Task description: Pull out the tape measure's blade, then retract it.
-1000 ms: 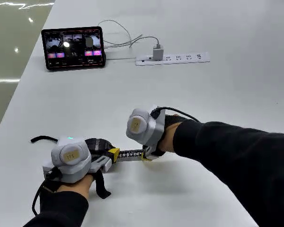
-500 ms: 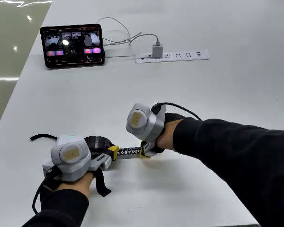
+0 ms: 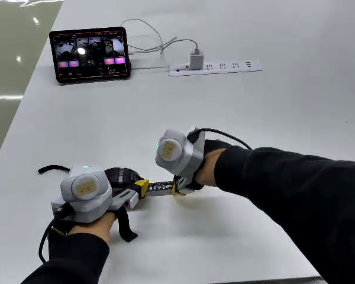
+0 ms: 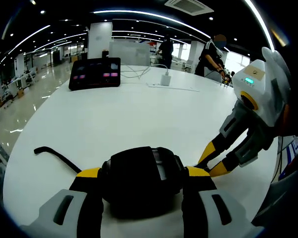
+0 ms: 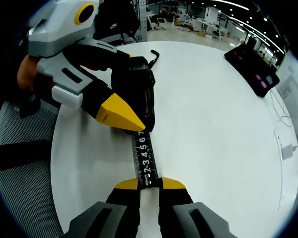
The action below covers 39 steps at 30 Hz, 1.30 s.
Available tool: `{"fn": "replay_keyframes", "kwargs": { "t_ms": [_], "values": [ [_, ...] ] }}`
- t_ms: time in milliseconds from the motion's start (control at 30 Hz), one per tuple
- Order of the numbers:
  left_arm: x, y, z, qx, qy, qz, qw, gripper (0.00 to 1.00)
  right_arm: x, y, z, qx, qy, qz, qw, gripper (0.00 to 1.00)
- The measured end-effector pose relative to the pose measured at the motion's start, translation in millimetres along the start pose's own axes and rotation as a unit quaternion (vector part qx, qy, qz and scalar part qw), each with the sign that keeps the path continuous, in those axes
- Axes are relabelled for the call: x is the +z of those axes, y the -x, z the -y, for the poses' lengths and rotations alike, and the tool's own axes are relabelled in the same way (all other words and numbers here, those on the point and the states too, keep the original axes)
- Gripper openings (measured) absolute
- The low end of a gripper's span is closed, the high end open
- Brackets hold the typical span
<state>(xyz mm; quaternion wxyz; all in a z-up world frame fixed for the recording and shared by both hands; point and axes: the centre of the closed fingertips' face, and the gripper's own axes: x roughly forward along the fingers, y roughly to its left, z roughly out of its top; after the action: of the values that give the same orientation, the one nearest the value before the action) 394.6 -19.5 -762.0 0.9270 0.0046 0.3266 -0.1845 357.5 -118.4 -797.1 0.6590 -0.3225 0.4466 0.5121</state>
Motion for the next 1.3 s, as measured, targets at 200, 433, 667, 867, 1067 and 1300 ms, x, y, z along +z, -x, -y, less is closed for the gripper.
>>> {"fn": "replay_keyframes", "kwargs": {
  "t_ms": [200,433,667,867,1067,1300],
  "values": [
    [0.0,-0.4,-0.3,-0.001,0.001,0.001,1.0,0.59,2.2,-1.1,0.0,0.007,-0.004,0.008,0.9999,0.09],
    [0.4,-1.1,0.0,-0.002,0.001,0.002,1.0,0.59,3.7,-1.9,0.0,0.008,-0.001,0.011,0.9999,0.09],
    [0.5,-1.2,0.7,-0.003,0.001,0.002,1.0,0.59,5.0,-2.3,-0.6,0.007,0.0,0.013,0.9999,0.09],
    [0.4,-0.7,1.1,-0.003,0.002,0.002,1.0,0.59,6.1,-2.4,-1.0,0.009,-0.001,0.017,0.9998,0.09],
    [0.4,0.0,1.1,-0.006,0.004,0.003,1.0,0.59,7.8,-3.0,-0.5,0.011,-0.001,0.021,0.9997,0.09],
    [0.4,0.6,0.3,-0.008,0.008,0.005,0.9999,0.59,10.2,-3.8,-0.9,0.014,0.0,0.034,0.9993,0.09]
  ]
}}
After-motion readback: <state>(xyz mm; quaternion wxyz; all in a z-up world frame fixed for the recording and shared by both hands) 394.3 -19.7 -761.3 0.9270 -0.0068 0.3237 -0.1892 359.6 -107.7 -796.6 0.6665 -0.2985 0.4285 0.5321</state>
